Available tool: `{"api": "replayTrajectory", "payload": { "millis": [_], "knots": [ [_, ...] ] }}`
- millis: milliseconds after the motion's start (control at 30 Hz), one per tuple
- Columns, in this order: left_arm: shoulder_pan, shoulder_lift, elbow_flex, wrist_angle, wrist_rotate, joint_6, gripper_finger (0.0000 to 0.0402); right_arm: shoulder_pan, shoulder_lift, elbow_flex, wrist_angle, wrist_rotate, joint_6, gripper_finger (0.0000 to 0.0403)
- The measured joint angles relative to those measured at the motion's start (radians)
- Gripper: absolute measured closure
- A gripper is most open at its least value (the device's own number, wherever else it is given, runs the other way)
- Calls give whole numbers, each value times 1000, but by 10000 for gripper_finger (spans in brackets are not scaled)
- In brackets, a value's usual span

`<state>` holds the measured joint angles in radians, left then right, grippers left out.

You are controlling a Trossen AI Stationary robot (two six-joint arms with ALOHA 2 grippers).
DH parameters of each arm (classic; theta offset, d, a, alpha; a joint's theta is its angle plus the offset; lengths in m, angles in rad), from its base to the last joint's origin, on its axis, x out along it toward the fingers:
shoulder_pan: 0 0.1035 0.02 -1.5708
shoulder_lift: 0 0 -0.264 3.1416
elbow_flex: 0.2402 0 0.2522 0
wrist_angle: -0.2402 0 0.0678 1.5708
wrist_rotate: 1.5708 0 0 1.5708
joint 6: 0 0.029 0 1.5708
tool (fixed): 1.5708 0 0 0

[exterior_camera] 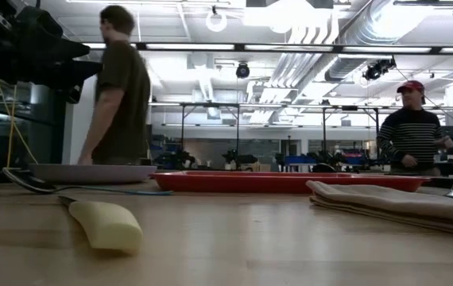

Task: Set up tray
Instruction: Put the pink mug on the red tray

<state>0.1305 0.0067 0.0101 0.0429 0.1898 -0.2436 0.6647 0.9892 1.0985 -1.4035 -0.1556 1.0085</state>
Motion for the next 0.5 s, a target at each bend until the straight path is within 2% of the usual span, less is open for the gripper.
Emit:
{"api": "replayTrajectory", "payload": {
  "millis": [267, 500],
  "knots": [
    [0, 0, 0, 0, 4, 0, 190, 89, 71, 0, 25, 76, 65, 325],
    [0, 0, 0, 0, 3, 0, 190, 98, 170, 0, 76, 70, 35, 325]
  ]
}}
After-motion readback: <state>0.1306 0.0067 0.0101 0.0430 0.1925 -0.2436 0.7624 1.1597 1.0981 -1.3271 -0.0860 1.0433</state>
